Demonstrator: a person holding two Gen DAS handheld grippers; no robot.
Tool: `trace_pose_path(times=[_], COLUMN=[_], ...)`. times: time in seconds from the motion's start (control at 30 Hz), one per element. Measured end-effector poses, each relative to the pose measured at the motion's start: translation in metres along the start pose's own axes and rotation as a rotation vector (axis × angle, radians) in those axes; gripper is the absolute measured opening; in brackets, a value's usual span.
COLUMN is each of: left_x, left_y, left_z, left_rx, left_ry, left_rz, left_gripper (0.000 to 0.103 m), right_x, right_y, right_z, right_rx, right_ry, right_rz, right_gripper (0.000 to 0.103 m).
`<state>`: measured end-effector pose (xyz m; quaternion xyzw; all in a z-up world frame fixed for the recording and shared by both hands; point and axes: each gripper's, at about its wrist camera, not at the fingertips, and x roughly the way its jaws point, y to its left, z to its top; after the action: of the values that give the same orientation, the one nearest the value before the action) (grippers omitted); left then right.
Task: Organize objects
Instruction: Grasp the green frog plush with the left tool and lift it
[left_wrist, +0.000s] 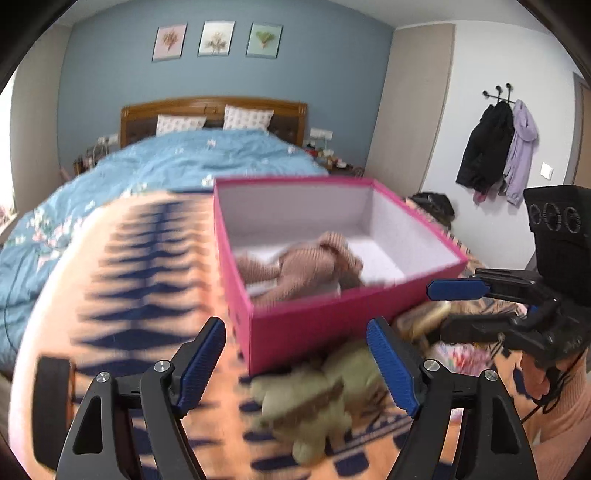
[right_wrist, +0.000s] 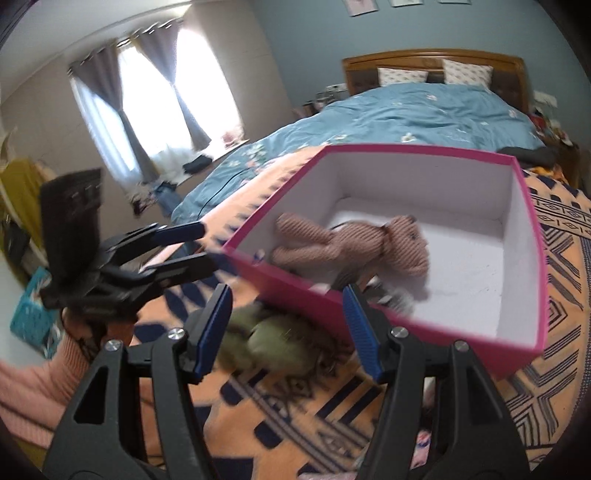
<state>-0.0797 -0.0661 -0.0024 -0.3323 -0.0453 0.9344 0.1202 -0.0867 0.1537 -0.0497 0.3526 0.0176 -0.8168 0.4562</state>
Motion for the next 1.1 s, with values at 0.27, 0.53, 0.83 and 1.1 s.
trace_pose_path(times=[0.27, 0.53, 0.83, 1.1], left_x=[0.011, 0.022, 0.024, 0.023], left_y=[0.008, 0.013, 0.009, 0.008], left_z=[-0.043, -0.059, -0.063, -0.064], left_rx=[-0.042, -0.089, -0.086, -0.1], left_ry=[0.087, 0.124, 0.147, 0.165], left_rz=[0.005, -0.02, -0.035, -0.054], left_gripper=[0.081, 0.079, 0.061, 0.055], right_x=[0.047, 0.067, 0.082, 0.081], right_y=[0.003, 0.002, -0.011, -0.005], right_z=[-0.029, -0.035, -0.035, -0.036], right_rx=[0.036, 0.066, 0.128, 0.094], right_ry=[0.13, 0.16, 0.172, 0.172], right_rz=[-0.003, -0.053, -0.058, -0.054], right_gripper=[0.064, 0.064, 0.064, 0.063])
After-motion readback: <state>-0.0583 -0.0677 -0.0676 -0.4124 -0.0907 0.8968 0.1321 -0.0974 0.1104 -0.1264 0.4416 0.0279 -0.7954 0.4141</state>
